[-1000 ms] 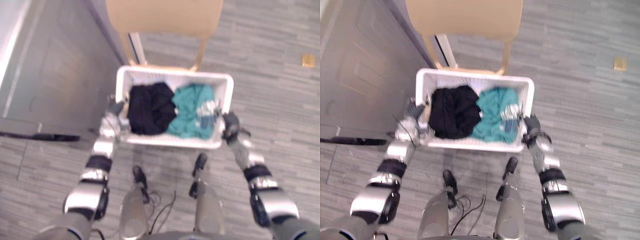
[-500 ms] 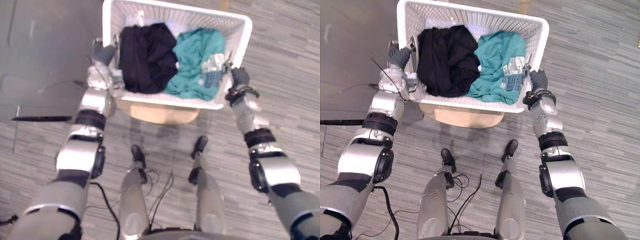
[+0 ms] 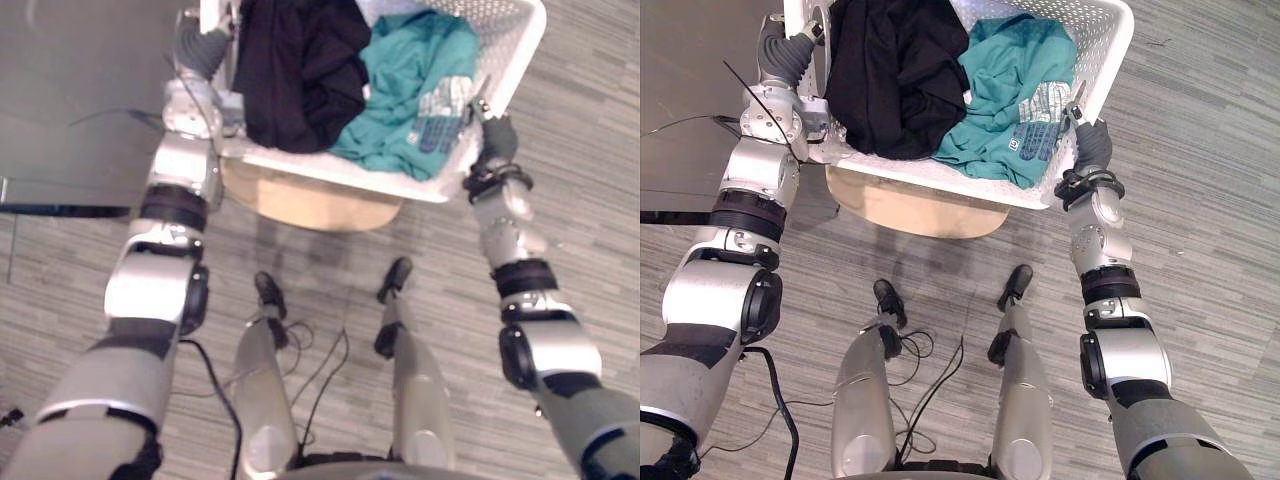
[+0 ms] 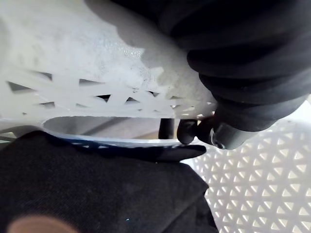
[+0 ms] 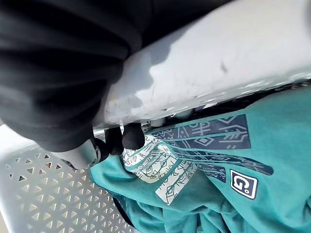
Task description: Pick up the laundry basket with both hands and put the clothes into the washing machine.
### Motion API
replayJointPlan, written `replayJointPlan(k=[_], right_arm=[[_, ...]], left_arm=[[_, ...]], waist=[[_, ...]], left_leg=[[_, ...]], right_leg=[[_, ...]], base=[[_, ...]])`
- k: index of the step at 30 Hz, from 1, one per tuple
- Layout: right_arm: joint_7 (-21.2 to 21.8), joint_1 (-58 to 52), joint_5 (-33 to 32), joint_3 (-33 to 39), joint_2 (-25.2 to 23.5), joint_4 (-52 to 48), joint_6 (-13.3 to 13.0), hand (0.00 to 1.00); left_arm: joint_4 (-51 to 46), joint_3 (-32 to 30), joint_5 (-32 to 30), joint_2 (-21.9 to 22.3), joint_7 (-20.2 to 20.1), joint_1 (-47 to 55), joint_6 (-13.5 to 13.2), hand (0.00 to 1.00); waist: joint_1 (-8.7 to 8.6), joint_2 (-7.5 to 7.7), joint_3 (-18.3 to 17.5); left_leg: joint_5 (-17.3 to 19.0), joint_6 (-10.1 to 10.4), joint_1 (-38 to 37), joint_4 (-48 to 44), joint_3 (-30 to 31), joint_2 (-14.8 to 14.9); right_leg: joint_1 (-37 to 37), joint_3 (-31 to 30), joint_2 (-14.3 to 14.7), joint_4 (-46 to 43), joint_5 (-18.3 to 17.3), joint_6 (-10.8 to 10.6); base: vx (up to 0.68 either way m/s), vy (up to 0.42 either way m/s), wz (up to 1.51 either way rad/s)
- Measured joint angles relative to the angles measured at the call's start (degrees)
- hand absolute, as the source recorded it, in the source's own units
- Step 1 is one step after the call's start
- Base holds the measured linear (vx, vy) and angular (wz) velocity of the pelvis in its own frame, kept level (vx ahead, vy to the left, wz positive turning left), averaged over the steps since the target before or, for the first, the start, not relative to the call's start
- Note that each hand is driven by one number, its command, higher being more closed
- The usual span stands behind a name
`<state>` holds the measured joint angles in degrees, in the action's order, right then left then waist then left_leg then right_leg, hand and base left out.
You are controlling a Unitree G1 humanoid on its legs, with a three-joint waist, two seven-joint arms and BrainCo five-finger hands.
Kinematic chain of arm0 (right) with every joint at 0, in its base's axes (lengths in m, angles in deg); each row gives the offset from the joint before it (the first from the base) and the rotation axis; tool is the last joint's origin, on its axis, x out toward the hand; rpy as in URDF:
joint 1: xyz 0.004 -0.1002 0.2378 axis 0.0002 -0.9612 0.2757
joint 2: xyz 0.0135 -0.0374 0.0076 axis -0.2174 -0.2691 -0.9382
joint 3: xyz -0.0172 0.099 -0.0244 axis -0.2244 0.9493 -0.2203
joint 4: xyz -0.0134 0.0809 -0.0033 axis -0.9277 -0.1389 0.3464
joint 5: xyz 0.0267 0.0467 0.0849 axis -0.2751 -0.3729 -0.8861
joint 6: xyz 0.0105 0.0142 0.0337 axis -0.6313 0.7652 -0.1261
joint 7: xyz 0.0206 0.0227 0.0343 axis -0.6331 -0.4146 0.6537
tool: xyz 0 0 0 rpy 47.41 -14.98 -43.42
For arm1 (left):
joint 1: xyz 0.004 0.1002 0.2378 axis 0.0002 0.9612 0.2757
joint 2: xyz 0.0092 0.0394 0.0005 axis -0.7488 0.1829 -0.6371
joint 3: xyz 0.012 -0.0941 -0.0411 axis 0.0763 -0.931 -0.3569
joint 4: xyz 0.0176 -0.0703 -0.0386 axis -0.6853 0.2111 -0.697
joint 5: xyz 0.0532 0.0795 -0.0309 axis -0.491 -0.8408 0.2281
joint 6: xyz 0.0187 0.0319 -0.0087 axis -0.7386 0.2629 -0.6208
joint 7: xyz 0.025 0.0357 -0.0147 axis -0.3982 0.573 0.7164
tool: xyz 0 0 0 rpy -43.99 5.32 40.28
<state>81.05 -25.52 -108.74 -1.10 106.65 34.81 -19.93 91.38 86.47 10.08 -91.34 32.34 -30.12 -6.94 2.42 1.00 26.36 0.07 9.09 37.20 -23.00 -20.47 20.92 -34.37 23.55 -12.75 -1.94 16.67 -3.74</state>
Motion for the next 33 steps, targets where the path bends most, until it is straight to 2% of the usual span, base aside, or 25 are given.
replayJointPlan(k=[1,2,4,8,11,15,18,22,28,33], right_arm=[[0.0,0.2,-0.3,0.3,-0.4,0.1,0.0,0.00],[0.0,0.2,-0.5,0.4,-0.5,0.1,0.0,0.00],[0.3,0.9,-1.0,0.5,-0.5,1.2,0.0,0.00],[1.2,1.7,-1.0,0.3,-0.5,2.9,0.2,0.00],[1.6,1.1,-0.3,-1.9,-0.3,6.1,3.5,0.00],[3.0,0.0,0.9,-3.1,-0.3,5.2,4.8,0.00],[3.9,0.0,1.7,-4.3,0.0,5.3,5.9,0.00],[4.9,-5.2,2.3,-6.3,3.0,-2.7,8.1,0.00],[7.6,-16.7,1.8,-5.7,10.7,-13.8,8.3,0.00],[8.9,-24.6,1.8,-0.9,13.1,-17.4,8.2,0.00]], left_arm=[[0.0,-0.2,-0.1,0.0,0.0,0.0,0.5,1.00],[0.0,-0.3,-0.1,0.0,0.0,0.0,0.8,0.00],[0.1,-1.6,-0.2,0.1,-0.2,0.0,1.9,0.00],[0.3,-4.6,0.1,0.3,-0.3,0.0,2.4,0.00],[0.4,-7.2,0.1,-0.2,-0.3,0.0,2.5,0.00],[0.5,-8.1,0.2,-1.0,-2.7,0.0,2.6,0.00],[0.6,-8.6,0.3,-1.0,-2.9,0.0,2.6,0.00],[0.8,-8.7,1.4,-2.1,-4.2,1.4,2.6,0.00],[0.8,-8.6,1.5,-6.1,-5.2,3.3,2.8,0.00],[0.8,-8.4,1.5,-8.9,-5.2,5.6,2.7,0.00]], waist=[[-0.01,0.00,0.0],[-0.02,0.00,0.0],[-0.06,0.02,0.0],[-0.04,0.14,0.1],[0.10,0.24,0.1],[0.19,0.35,0.2],[0.13,0.37,0.2],[0.11,1.00,0.5],[-0.07,2.84,0.5],[-0.19,3.41,0.2]], left_leg=[[0.0,0.0,0.0,0.0,-0.1,0.0],[0.0,0.0,0.0,0.0,-0.1,0.1],[0.0,0.0,0.1,0.0,-0.2,0.1],[0.0,0.0,0.4,0.1,-0.3,0.3],[-0.1,0.1,0.4,0.0,-0.4,0.8],[-0.2,0.2,-0.6,0.2,-0.3,1.1],[-0.3,0.3,-1.7,0.7,-0.7,1.1],[-0.4,0.5,-3.6,1.1,-1.4,1.7],[-0.4,0.5,-5.4,1.2,-1.4,2.3],[-0.6,0.9,-8.2,2.4,-1.6,1.9]], right_leg=[[0.0,0.0,0.0,0.0,0.0,0.0],[-0.1,0.0,0.0,0.0,0.0,0.0],[-0.1,0.1,0.0,0.0,0.0,0.0],[-0.9,0.3,0.0,-0.6,0.0,0.0],[-1.2,1.4,0.2,-1.4,-0.2,0.3],[-1.0,2.1,0.0,-3.6,-1.7,1.0],[-0.7,2.1,-0.2,-4.3,-2.0,1.1],[0.7,2.1,0.4,-4.2,-2.0,1.1],[2.7,2.4,1.0,-3.8,-2.3,1.2],[5.0,2.2,1.0,-3.6,-2.4,1.0]], base=[[0.00,0.000,0.00],[0.00,0.000,0.00],[0.00,0.000,0.00],[-0.01,0.019,-0.03],[-0.01,0.011,-0.03],[0.00,0.010,0.02],[0.00,0.011,-0.04],[0.00,0.003,-0.06],[0.02,0.011,-0.02],[0.04,0.030,0.01]])
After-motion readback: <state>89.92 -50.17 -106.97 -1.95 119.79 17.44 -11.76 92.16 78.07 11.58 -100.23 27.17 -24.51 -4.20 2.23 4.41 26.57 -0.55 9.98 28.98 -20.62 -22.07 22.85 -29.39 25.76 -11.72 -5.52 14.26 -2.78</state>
